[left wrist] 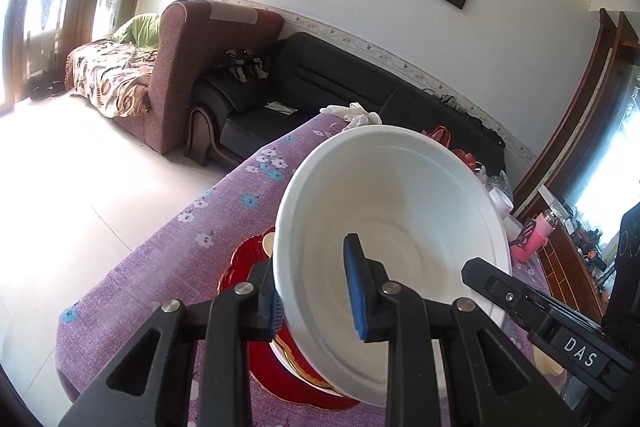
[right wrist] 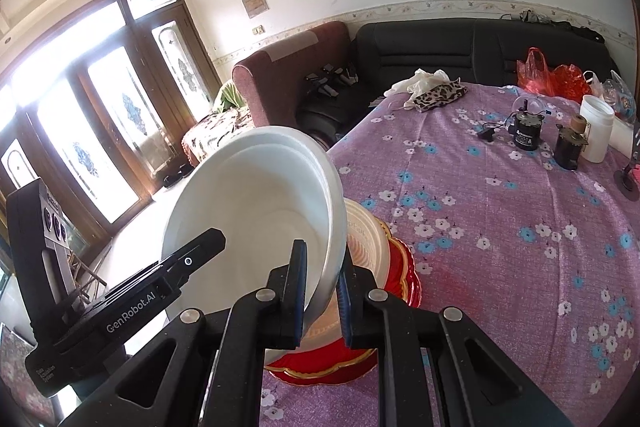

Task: Organize plates and bowls
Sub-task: 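Lower the white bowl into the beige bowl on the red plates, open both grippers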

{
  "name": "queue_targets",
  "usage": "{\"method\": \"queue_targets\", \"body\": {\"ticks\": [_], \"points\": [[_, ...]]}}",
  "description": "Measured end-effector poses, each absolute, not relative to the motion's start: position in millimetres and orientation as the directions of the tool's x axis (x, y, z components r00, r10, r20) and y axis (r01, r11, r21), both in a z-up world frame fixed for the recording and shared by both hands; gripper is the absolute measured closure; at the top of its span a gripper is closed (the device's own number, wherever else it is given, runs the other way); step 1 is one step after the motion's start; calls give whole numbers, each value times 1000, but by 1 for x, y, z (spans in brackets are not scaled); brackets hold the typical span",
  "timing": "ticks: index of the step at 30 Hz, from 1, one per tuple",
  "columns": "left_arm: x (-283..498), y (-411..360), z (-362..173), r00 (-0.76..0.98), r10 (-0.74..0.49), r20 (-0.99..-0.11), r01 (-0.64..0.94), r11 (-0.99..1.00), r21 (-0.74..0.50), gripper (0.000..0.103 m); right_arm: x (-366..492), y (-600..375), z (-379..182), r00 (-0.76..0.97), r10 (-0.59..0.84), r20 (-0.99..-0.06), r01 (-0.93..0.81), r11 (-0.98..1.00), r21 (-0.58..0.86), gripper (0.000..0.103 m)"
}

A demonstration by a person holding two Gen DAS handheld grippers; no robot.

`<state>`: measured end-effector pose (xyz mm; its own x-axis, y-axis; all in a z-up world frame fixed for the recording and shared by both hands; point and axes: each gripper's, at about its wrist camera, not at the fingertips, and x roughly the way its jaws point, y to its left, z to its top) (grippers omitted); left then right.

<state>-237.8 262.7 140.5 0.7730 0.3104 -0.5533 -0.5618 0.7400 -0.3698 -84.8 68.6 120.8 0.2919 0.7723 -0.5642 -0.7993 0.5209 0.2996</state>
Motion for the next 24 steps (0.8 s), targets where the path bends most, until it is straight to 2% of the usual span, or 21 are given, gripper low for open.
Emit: {"method": "queue_targets", "body": {"ticks": [19, 21, 24], "points": [[-201, 276, 125, 736, 295, -609, -575, 748, -332, 77, -56, 82, 94, 270, 741, -614, -755, 559, 342, 86], [-200, 275, 126, 736, 300, -607, -576, 750, -327, 73, -53, 82, 91, 258, 744, -616, -751, 556, 356, 86], [-200, 274, 126, 737, 296, -607, -573, 750, -330, 61, -54, 82, 91, 251, 749, -614, -755, 548, 360, 86]]}}
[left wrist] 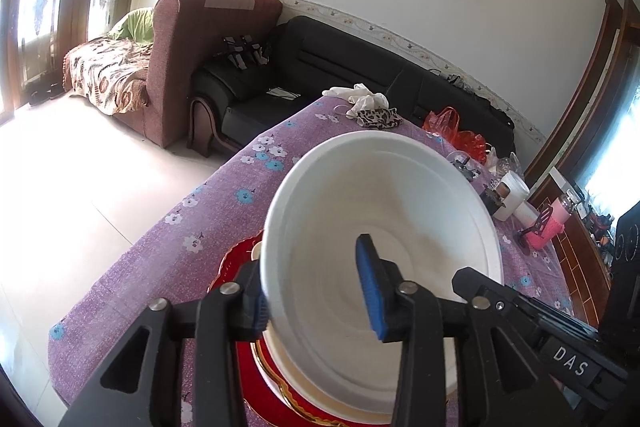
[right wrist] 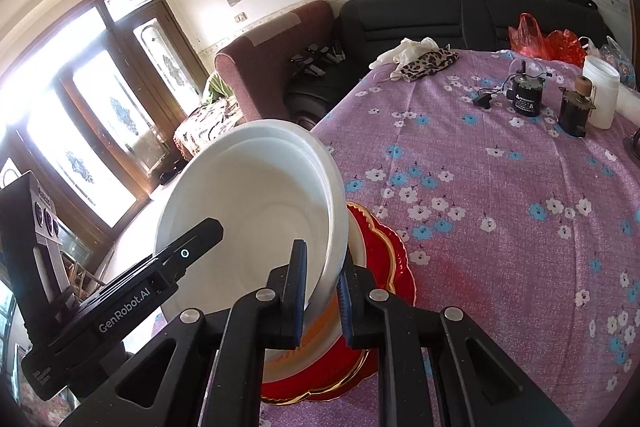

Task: Organize plates and bowls
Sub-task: 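Lower the white bowl into the beige bowl on the red plates, open both grippers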

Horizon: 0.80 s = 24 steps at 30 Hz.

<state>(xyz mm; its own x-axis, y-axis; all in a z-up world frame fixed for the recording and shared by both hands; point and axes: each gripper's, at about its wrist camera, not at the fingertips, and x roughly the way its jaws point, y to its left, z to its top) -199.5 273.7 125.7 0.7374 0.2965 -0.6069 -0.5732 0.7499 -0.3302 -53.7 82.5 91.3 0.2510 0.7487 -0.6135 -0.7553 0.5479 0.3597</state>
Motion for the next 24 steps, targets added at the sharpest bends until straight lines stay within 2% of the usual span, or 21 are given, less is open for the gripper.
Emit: {"method": "queue_targets", "body": {"ticks": [3, 5, 8, 11, 13, 15, 21, 24], "points": [[-201, 273, 126, 743, 290, -603, -570, 746, -344, 47, -55, 83, 90, 242, 754, -610, -763, 537, 360, 86], [-202, 271, 127, 749, 294, -594, -569, 745, -348, 45, -56, 84, 90, 243, 755, -609, -764, 536, 359, 86], [-207, 271, 132, 761, 296, -577, -563, 743, -362, 43, -57, 83, 90, 254, 760, -598, -766, 536, 356, 78], [-215, 269, 137, 774, 311, -552, -562, 739, -372, 37, -60, 82, 93, 266, 771, -578, -770, 531, 354, 64], [-219, 268, 141, 780, 321, -537, -561, 738, -374, 34, -64, 81, 97, 289, 775, -562, -775, 534, 338, 48], [-222, 268, 143, 783, 328, -528, -563, 737, -376, 33, -67, 80, 101, 314, 774, -550, -777, 542, 319, 40], [-226, 266, 145, 790, 326, -519, -557, 737, -383, 30, -71, 74, 107, 345, 777, -527, -777, 551, 304, 35], [-230, 263, 148, 791, 334, -512, -559, 735, -383, 24, -69, 68, 108, 353, 777, -522, -770, 558, 309, 34]]}}
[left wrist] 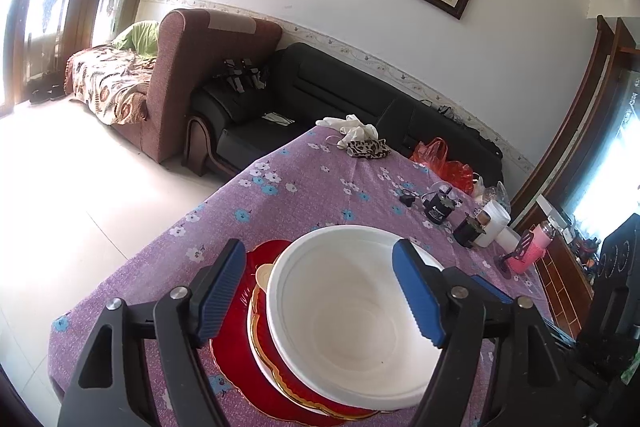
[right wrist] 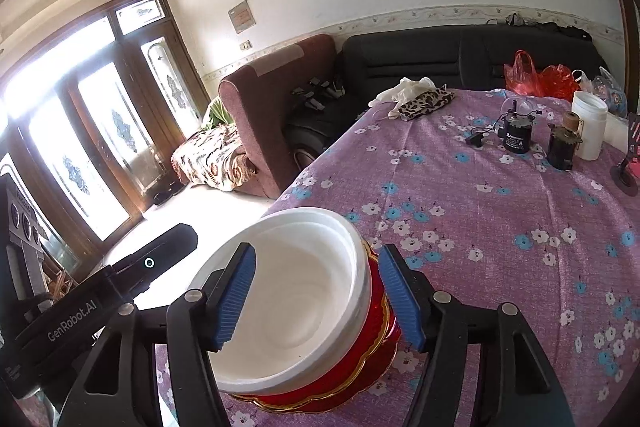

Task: Organize plates and bowls
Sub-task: 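Withdraw both grippers and move toward the smaller beige bowl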

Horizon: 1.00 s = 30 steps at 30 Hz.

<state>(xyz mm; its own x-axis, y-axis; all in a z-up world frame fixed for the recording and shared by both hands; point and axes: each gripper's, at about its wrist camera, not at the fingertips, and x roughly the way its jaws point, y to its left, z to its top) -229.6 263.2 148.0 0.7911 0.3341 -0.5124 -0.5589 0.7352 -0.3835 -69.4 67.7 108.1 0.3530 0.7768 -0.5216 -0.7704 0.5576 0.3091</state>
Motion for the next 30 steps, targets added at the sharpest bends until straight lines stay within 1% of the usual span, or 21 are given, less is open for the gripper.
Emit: {"method": "queue_targets", "body": {"ticks": [1, 5, 7, 10, 11, 14, 18, 30], "points": [[-232, 262, 150, 791, 341, -508, -562, 733, -383, 22, -69, 65, 109, 355, 777, -520, -768, 560, 312, 32], [-236, 254, 155, 788, 363, -498, -568, 741, -358, 20, -67, 53, 109, 375, 771, -514, -755, 576, 313, 29], [-235, 247, 157, 782, 377, -496, -574, 746, -338, 13, -67, 46, 109, 394, 762, -514, -746, 592, 305, 27], [-233, 231, 162, 766, 424, -483, -591, 759, -273, 7, -66, 34, 107, 425, 742, -518, -733, 618, 285, 25], [-231, 225, 163, 767, 430, -476, -588, 768, -253, 6, -66, 30, 107, 436, 736, -518, -729, 627, 276, 25], [-226, 207, 166, 781, 414, -467, -555, 804, -215, 6, -67, 18, 106, 471, 712, -521, -718, 653, 242, 25], [-211, 184, 164, 789, 370, -489, -509, 841, -184, 5, -67, -3, 104, 529, 670, -520, -693, 695, 192, 22], [-182, 139, 154, 786, 295, -543, -433, 889, -145, 6, -56, -57, 99, 656, 558, -509, -602, 793, 94, 21]]}}
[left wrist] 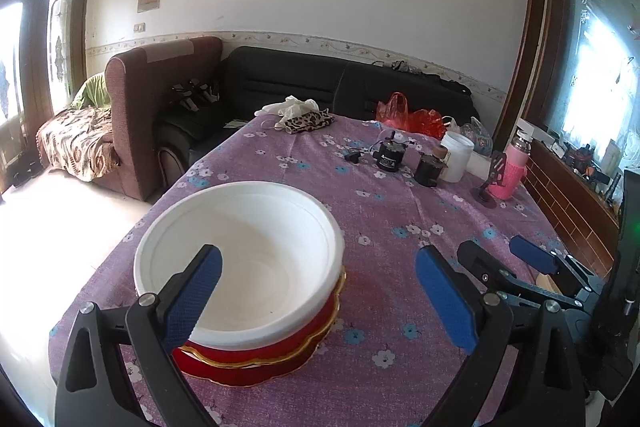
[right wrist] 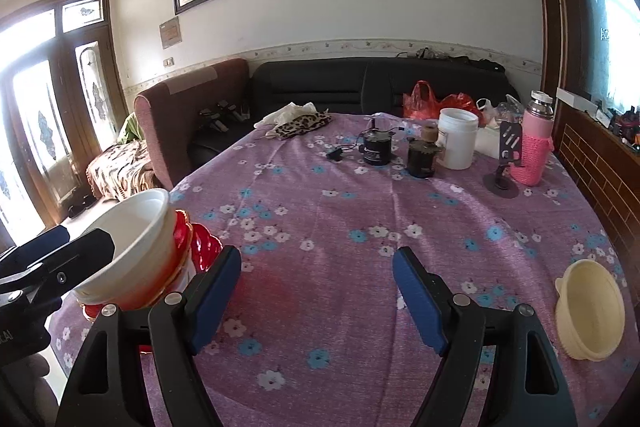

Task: Organize plates and bowls
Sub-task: 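Withdraw both grippers and move toward the smaller beige bowl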

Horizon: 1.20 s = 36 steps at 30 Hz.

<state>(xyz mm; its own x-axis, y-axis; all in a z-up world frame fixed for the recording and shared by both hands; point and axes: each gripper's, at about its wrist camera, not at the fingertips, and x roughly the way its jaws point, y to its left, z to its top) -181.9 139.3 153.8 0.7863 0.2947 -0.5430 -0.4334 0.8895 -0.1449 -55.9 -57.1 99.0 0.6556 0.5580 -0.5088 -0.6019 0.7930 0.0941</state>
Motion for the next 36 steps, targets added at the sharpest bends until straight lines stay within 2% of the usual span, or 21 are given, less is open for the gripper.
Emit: {"method": "queue_targets", "body": {"ticks": [27, 36], "points": [[-125, 53, 141, 764, 232, -603, -299, 954, -13, 6, -18, -148, 79, 741, 415, -528, -465, 884, 44, 18], [-92, 24, 123, 726, 111, -679, -203, 977, -58, 6, 4, -218, 77, 791, 318, -522, -337, 939, 62, 18]]}}
